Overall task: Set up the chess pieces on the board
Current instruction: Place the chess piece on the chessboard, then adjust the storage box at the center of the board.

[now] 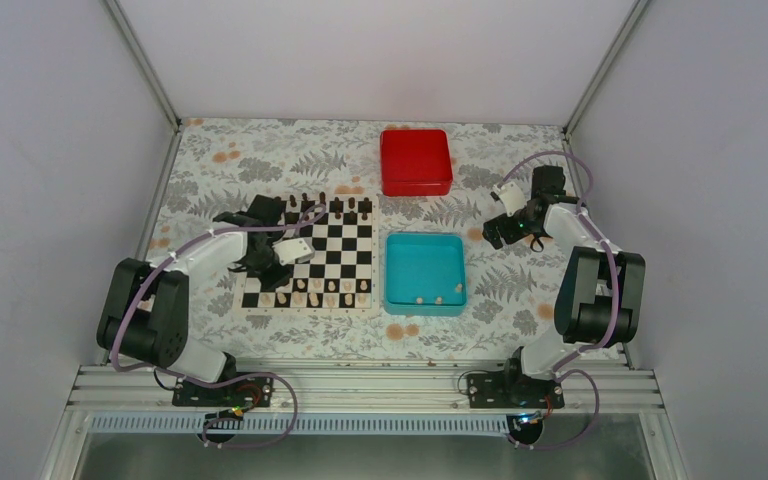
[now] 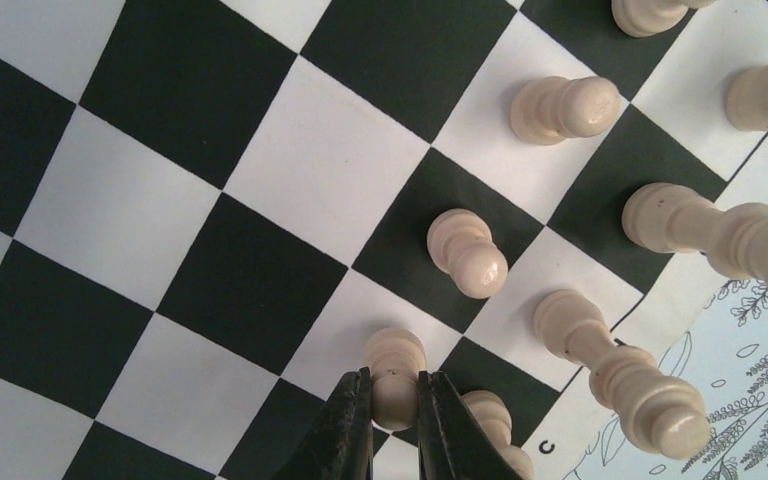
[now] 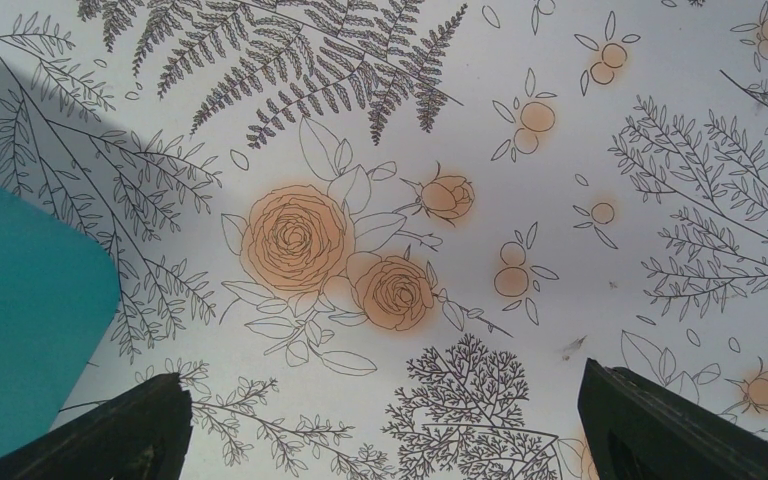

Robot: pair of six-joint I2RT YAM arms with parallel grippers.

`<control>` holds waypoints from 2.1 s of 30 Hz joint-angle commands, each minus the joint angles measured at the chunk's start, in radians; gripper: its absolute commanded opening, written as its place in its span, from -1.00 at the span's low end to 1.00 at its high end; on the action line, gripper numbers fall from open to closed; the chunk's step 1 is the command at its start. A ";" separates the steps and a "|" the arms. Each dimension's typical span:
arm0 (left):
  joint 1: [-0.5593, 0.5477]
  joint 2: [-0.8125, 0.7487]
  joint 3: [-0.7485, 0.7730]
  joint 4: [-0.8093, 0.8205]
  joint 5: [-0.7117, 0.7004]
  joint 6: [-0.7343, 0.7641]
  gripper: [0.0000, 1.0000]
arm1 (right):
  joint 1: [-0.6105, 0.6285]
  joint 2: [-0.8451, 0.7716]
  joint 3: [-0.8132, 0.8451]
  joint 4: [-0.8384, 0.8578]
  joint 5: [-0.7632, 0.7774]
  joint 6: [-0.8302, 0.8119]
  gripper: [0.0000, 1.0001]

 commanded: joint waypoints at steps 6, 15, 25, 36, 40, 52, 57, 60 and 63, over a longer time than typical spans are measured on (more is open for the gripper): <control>-0.019 0.022 -0.014 0.026 -0.005 -0.009 -0.85 | -0.001 0.000 -0.002 -0.001 -0.006 -0.011 0.99; -0.019 0.018 -0.015 0.025 -0.019 -0.005 -0.85 | 0.000 0.000 -0.002 0.000 -0.006 -0.010 1.00; -0.019 0.024 -0.018 0.032 -0.030 -0.001 -0.85 | 0.000 0.001 -0.004 -0.001 -0.008 -0.011 1.00; -0.018 0.027 -0.014 0.033 -0.038 0.003 -0.65 | -0.001 0.003 -0.002 -0.004 -0.009 -0.013 1.00; -0.019 0.024 -0.014 0.023 -0.042 0.008 -0.51 | -0.001 0.004 -0.002 -0.003 -0.011 -0.013 1.00; -0.034 -0.041 0.151 -0.150 -0.004 0.020 -0.33 | 0.000 0.001 -0.004 -0.004 -0.011 -0.016 1.00; -0.095 -0.019 0.389 -0.256 -0.060 0.017 -0.30 | -0.001 0.001 -0.001 -0.007 -0.011 -0.019 1.00; -0.181 0.056 0.579 -0.289 -0.092 0.010 -0.18 | -0.001 0.002 0.001 -0.007 -0.017 -0.020 1.00; -0.278 0.162 0.777 -0.291 -0.060 0.010 -0.02 | -0.002 -0.011 0.009 -0.020 -0.044 -0.024 1.00</control>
